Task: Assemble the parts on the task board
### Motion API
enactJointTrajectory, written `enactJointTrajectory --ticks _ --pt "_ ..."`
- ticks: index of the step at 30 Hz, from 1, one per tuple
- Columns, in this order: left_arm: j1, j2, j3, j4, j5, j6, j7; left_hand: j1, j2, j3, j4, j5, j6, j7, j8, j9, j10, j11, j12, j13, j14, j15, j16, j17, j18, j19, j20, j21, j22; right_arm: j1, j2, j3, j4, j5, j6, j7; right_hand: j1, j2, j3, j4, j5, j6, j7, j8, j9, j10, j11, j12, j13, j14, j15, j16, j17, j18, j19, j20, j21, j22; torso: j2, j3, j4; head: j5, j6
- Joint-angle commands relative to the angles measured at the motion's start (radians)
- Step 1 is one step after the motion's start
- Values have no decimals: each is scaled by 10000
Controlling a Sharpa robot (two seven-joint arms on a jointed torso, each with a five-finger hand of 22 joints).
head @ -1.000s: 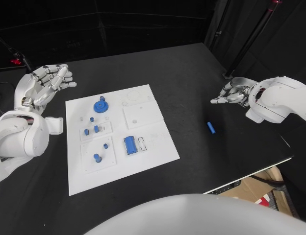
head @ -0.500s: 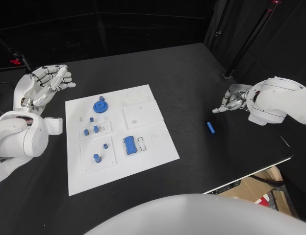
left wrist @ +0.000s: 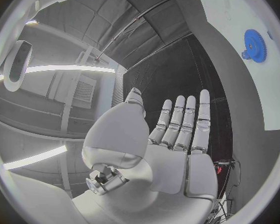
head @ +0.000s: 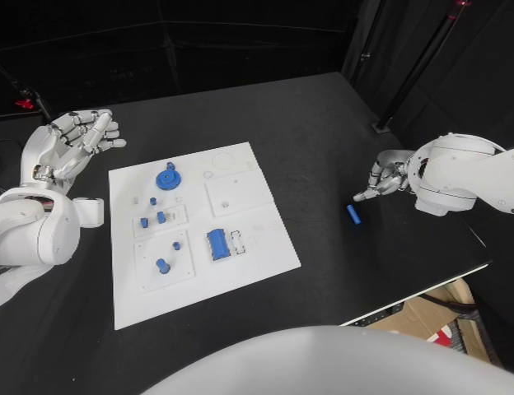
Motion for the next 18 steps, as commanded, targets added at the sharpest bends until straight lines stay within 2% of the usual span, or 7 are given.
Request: enactJointTrajectory --ticks 1,5,18 --pt "15 5 10 5 26 82 115 14 117 -50 -10 54 -79 1134 35 -14 -56 -22 66 -15 -72 -3 68 -17 30 73 21 33 -16 1 60 -10 26 -119 784 -304 66 72 78 18 -27 78 -28 -95 -38 1040 -70 25 2620 1075 -86 25 2634 -75 1073 -83 32 2635 -1 -3 -5 -22 0" --pt "15 8 10 7 26 89 114 27 126 -78 -6 63 -85 1134 51 -15 -60 -22 83 -16 -75 -4 94 -48 32 77 21 42 -24 -3 146 -25 19 -119 1056 -396 232 104 124 7 -9 90 -93 -225 -129 1040 -131 25 2620 1075 -130 25 2634 -75 1073 -126 32 2635 -4 5 19 -55 0" --pt "15 -6 10 4 26 76 109 27 126 -78 -6 63 -85 1134 51 -15 -60 -22 83 -16 -75 -4 94 -48 32 77 21 42 -24 -108 350 -44 36 -102 1393 -440 468 182 156 -3 63 216 -188 -398 -245 1040 -217 25 2620 1075 -182 25 2634 -75 1073 -179 32 2635 2 1 -9 -40 0"
